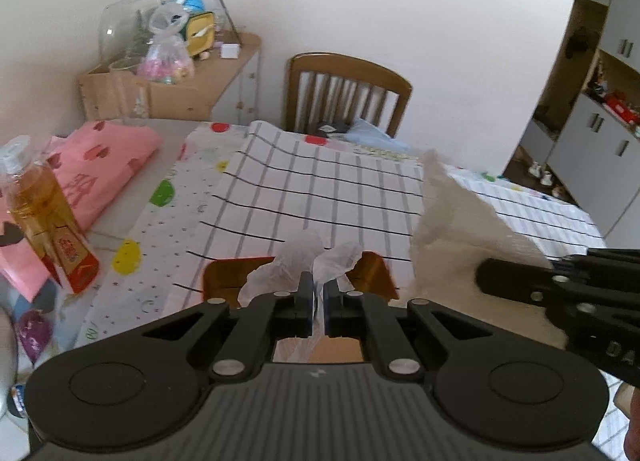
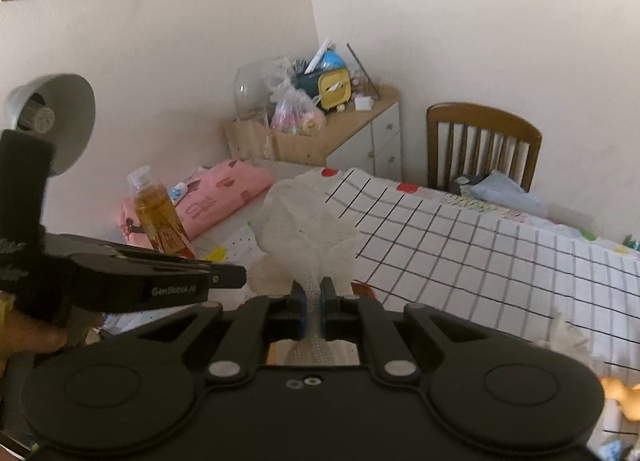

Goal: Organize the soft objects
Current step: 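Carry the plastic bag in the left tool while the right tool carries the mesh cloth over the tin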

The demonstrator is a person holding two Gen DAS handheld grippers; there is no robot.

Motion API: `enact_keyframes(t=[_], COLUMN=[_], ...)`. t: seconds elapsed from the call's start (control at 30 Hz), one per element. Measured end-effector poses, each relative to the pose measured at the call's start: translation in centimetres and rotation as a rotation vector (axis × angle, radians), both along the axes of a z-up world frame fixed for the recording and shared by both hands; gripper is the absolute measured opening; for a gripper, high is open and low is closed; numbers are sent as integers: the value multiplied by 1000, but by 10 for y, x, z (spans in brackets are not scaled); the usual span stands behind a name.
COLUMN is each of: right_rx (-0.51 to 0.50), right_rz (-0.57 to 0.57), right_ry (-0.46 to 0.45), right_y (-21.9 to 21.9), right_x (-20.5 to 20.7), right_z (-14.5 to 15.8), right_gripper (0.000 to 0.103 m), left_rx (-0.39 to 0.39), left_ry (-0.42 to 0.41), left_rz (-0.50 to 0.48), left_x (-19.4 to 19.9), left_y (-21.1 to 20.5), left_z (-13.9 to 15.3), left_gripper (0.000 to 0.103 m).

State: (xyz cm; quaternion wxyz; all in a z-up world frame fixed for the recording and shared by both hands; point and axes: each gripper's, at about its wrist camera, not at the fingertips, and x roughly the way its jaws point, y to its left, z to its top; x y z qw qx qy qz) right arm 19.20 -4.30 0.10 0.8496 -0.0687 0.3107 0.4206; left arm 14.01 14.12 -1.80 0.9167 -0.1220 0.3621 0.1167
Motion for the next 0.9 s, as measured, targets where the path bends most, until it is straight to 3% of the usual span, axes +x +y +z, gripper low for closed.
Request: enact_keyframes(t=[0.43,0.9], right_rx=[-137,-220], right_rz=[-6,62], right_ry=[137,143], right_y=[48,59], right_x=[31,38], right_z=[-67,-96], right_gripper=[6,12], left_rx=[-39,-92], left_ry=[100,194], left_rz=[35,26], left_x=[18,36], left_y=[10,13], left_z=[-45,-82], left_gripper=[5,5])
